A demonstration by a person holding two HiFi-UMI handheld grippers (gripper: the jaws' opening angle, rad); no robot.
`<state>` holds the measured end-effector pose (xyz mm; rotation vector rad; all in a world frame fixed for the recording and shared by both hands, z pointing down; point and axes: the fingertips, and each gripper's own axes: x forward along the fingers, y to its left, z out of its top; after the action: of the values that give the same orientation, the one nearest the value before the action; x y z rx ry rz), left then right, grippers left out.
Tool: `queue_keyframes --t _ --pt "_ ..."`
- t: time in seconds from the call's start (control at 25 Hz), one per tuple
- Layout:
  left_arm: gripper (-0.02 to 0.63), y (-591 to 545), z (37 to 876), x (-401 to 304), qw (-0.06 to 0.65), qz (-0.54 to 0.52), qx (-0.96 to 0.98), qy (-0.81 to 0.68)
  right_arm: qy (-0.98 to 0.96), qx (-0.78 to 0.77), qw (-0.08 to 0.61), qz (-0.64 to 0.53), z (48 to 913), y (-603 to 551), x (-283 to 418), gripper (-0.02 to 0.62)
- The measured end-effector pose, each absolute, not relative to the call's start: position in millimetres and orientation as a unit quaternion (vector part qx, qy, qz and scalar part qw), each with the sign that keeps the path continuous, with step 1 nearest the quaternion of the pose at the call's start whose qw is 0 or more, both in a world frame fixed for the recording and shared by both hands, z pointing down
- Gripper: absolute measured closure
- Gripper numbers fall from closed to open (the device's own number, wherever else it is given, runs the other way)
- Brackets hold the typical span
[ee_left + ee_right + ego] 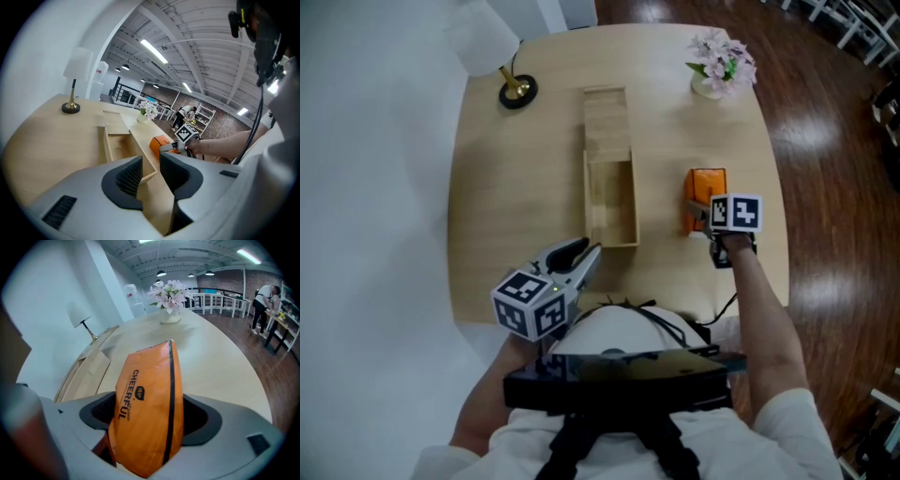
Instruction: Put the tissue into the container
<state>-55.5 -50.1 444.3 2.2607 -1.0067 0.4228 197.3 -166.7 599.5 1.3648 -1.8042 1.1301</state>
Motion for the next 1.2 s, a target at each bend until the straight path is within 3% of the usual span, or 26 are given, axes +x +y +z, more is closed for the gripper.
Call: queue_keyframes --t 0.24,0.76,1.2 --pt "0.494 -52 445 -57 0.312 0.156 0.856 -0.382 -0.666 0.535 0.258 0.451 589 -167 205 0.21" --pt "0.494 -52 445 -65 0.315 0.15 0.855 -0.384 -0.666 0.545 0.233 0.452 555 -160 196 0.213" --pt "0.494 -48 446 -85 0.315 0.145 0.853 -0.389 -0.706 0.524 0.213 0.427 508 -163 135 0.213"
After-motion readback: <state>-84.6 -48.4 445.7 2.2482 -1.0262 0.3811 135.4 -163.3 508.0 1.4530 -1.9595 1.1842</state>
